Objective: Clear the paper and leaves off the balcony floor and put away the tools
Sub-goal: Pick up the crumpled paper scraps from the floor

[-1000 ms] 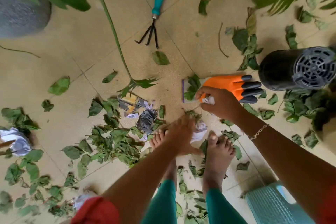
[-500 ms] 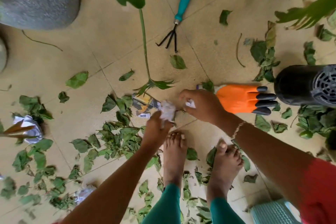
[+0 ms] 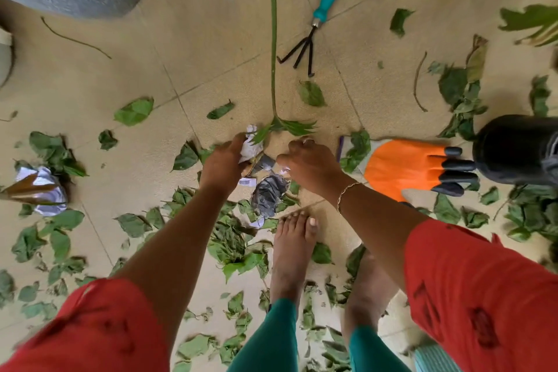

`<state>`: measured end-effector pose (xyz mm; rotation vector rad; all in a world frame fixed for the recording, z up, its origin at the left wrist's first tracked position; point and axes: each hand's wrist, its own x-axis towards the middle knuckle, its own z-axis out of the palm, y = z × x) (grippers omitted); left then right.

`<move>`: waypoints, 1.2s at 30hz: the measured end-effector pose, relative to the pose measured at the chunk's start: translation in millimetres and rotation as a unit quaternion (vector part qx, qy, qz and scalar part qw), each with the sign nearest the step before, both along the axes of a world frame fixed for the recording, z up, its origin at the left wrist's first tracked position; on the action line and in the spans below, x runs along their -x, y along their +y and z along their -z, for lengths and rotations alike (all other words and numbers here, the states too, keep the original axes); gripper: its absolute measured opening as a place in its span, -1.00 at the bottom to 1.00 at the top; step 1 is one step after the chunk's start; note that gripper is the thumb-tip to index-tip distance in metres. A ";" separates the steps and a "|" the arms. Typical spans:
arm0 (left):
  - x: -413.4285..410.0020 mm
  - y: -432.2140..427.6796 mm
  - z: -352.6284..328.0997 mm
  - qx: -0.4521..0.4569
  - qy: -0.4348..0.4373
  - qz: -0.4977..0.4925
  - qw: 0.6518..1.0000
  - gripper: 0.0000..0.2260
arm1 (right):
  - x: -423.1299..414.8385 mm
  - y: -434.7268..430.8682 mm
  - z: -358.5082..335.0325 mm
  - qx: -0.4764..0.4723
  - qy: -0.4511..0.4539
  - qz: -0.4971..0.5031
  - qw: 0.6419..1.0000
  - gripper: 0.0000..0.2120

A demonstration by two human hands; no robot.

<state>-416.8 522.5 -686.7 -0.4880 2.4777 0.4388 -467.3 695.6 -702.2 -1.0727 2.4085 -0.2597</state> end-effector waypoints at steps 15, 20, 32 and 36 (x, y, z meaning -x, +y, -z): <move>-9.0 18.7 -144.3 -0.057 -0.091 -0.147 0.983 -0.69 | -8.3 53.6 -127.0 0.073 -0.146 0.222 0.961 -0.90; -24.1 36.4 -246.0 -0.087 -0.079 -0.236 0.965 -0.57 | -9.2 62.4 -240.9 0.088 -0.158 0.243 0.953 -0.84; -51.4 44.6 -502.3 -0.224 0.087 -0.498 0.833 -0.78 | 8.1 46.2 -520.0 0.142 -0.093 0.166 0.971 -0.93; -84.2 25.1 -571.8 -0.259 0.159 -0.566 0.766 -0.81 | -3.5 18.9 -587.1 0.176 -0.084 0.115 0.974 -0.86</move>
